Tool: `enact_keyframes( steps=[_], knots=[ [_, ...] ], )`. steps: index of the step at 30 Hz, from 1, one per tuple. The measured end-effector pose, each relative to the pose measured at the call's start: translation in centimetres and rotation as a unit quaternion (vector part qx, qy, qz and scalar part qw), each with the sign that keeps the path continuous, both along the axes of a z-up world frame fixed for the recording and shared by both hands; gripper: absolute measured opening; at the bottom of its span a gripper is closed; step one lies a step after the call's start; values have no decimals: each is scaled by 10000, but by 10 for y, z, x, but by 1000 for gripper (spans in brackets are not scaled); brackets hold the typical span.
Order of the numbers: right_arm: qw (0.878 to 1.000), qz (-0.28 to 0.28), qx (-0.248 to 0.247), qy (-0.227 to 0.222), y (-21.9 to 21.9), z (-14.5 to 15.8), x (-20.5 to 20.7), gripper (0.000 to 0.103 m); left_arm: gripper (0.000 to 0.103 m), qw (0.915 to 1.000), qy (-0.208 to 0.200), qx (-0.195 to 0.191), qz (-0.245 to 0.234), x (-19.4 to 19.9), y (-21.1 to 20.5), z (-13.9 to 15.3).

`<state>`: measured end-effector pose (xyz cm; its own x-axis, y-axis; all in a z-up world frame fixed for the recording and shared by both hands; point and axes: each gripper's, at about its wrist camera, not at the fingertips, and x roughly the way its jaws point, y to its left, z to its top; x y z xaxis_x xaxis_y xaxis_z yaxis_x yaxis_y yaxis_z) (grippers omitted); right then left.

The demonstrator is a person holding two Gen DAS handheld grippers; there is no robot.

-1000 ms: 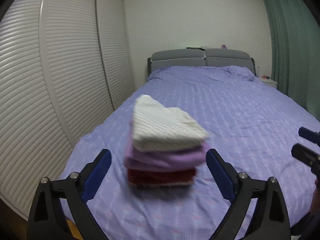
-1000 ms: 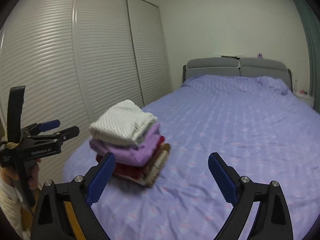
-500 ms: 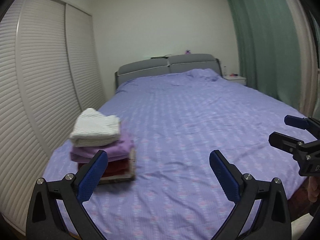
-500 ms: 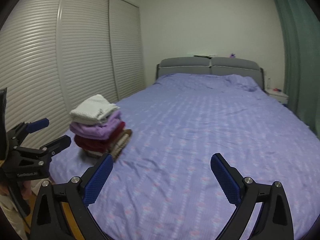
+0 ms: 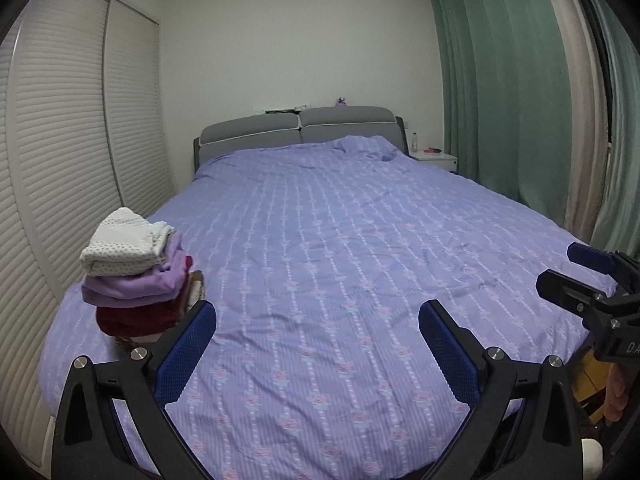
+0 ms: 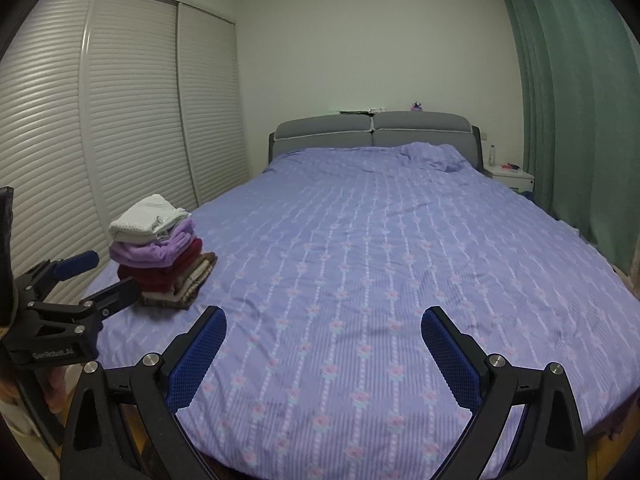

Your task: Fold small clothes

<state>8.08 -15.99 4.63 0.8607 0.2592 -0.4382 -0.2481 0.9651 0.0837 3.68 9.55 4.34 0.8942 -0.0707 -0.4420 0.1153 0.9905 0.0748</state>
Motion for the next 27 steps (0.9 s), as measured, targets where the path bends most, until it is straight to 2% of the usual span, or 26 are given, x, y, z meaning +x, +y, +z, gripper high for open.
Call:
enact_keyframes(
  steps=[9,27],
  knots=[
    [9998,-176,98,49,-22,-9,-11,99,103,9997,-57,19,-227,-9,-21,-2],
    [9995,-194,221,120,-30,-13,-11,99,103,9996,20,-65,-285,-13,-26,1]
  ],
)
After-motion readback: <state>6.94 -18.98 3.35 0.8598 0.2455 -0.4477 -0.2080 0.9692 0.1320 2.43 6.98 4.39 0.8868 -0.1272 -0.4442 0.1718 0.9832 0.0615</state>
